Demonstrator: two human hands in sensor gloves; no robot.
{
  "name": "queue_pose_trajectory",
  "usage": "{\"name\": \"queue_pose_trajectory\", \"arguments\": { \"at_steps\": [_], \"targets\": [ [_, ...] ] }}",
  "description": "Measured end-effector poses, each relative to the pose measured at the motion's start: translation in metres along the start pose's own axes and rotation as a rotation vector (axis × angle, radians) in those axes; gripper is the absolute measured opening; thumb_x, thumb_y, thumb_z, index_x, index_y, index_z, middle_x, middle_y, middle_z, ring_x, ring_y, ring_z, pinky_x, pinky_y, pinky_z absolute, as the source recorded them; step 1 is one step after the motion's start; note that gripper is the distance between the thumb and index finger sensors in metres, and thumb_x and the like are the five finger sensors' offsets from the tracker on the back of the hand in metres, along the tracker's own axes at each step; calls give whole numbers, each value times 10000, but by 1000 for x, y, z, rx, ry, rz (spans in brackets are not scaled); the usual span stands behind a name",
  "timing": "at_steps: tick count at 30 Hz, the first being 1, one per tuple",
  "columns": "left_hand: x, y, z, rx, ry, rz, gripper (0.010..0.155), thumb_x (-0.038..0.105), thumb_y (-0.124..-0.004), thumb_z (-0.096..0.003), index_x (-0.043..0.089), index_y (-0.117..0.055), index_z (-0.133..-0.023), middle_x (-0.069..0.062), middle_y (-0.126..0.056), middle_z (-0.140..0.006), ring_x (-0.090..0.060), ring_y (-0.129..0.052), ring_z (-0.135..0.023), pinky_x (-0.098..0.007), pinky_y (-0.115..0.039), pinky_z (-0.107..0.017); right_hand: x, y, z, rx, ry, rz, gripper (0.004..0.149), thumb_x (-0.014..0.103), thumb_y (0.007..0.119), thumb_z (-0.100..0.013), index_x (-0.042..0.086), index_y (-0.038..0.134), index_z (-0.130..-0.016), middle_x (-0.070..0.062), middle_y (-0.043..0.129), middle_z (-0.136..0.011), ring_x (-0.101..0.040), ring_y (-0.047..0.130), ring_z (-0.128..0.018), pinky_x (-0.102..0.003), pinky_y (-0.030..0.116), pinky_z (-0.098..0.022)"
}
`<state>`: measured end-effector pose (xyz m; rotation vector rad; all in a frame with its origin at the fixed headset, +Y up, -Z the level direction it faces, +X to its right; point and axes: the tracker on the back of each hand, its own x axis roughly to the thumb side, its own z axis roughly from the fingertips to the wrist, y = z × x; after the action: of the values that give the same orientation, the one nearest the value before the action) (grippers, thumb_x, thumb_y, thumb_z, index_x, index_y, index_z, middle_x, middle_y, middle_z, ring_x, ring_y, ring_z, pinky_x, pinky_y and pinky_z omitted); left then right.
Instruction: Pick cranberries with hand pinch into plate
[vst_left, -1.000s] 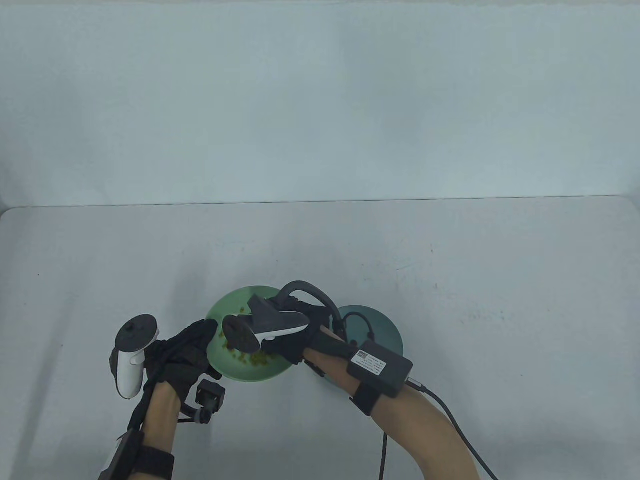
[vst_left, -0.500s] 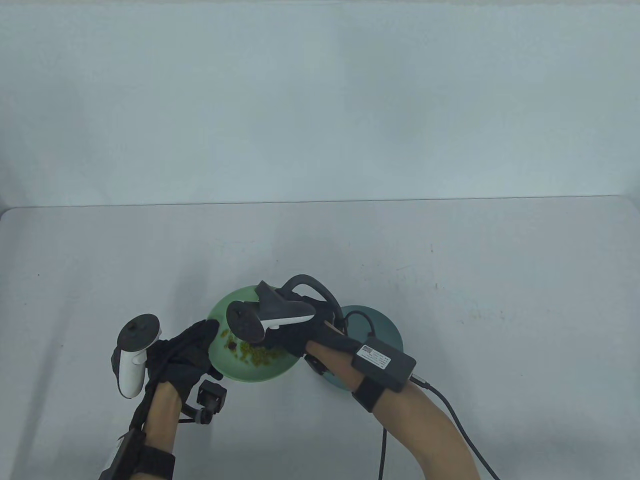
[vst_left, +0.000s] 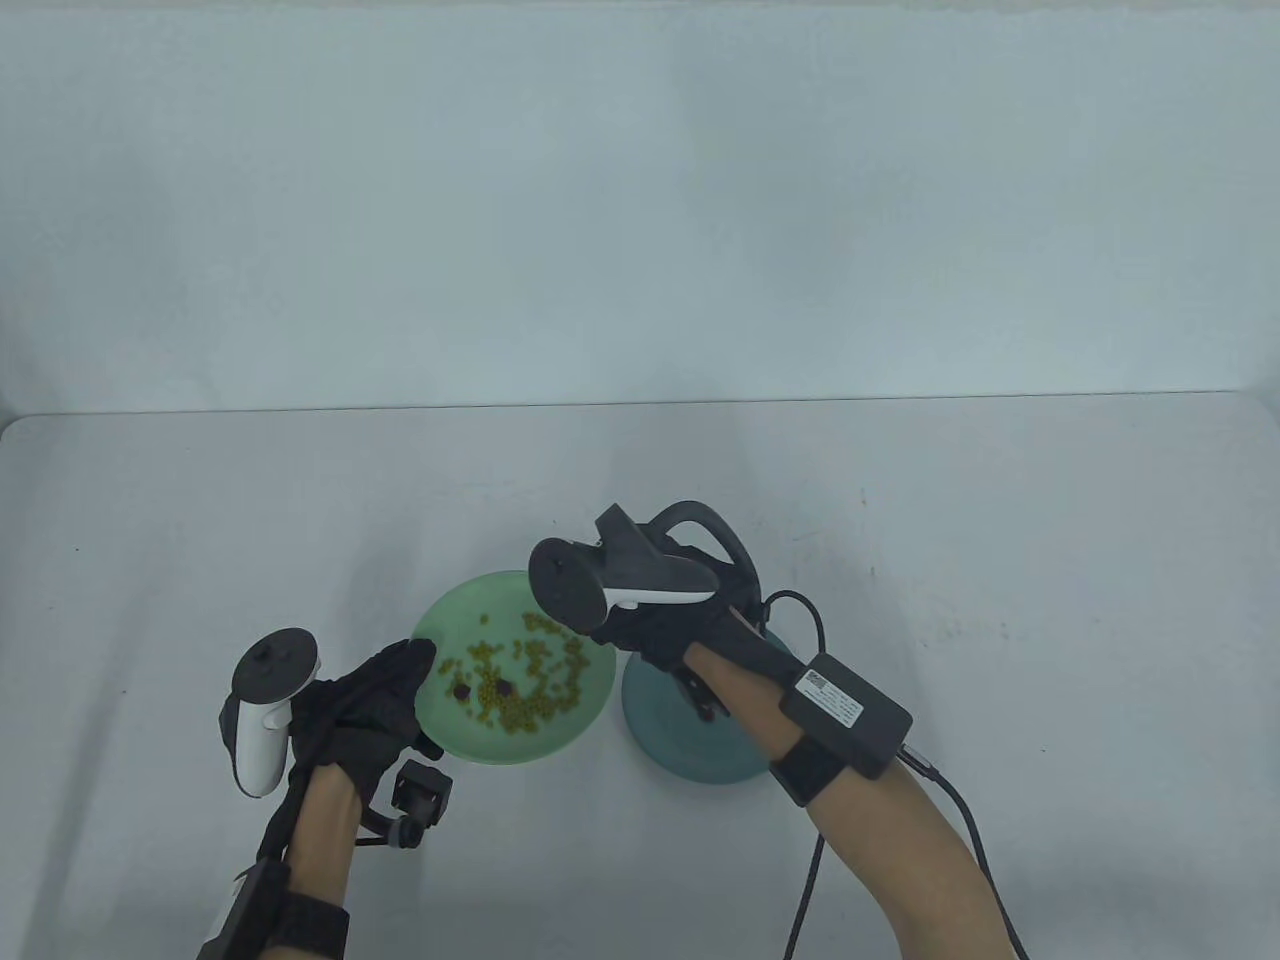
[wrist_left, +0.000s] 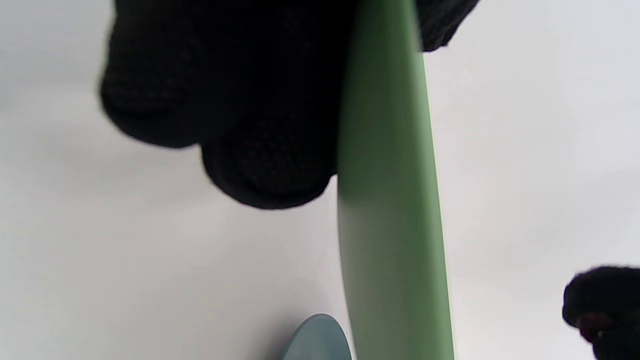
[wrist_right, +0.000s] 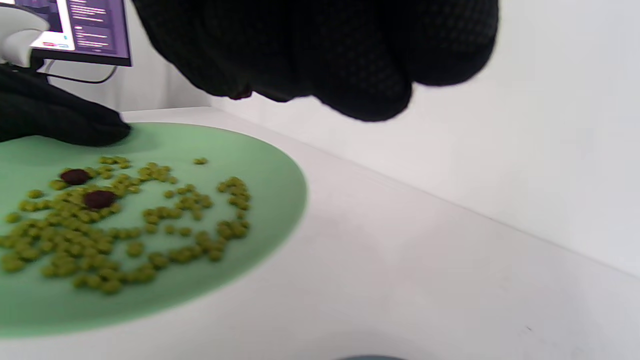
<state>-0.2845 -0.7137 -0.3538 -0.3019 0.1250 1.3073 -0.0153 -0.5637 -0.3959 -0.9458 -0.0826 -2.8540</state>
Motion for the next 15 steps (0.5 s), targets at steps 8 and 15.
{"name": "queue_pose_trajectory", "arguments": {
  "at_steps": [8, 15],
  "targets": [
    [0, 0, 0, -1, -1, -7, 471, 345, -610, -620, 9, -742, -922, -143, -966, -665, -253, -1080, -347, -314, -932, -268, -51, 44, 13, 75, 138, -54, 496, 444, 796, -517, 143, 814, -910, 123, 921, -448, -65, 972, -365, -291, 868, -351],
    [0, 0, 0, 0, -2, -5, 471, 345, -610, -620, 8, -743, -922, -143, -966, -666, -253, -1080, -346, -314, -932, -269, -74, 91, 8, 173, 226, -94, 493, 440, 797, -516, 146, 813, -911, 119, 922, -447, -68, 972, -365, -293, 867, -351]
  ]
}}
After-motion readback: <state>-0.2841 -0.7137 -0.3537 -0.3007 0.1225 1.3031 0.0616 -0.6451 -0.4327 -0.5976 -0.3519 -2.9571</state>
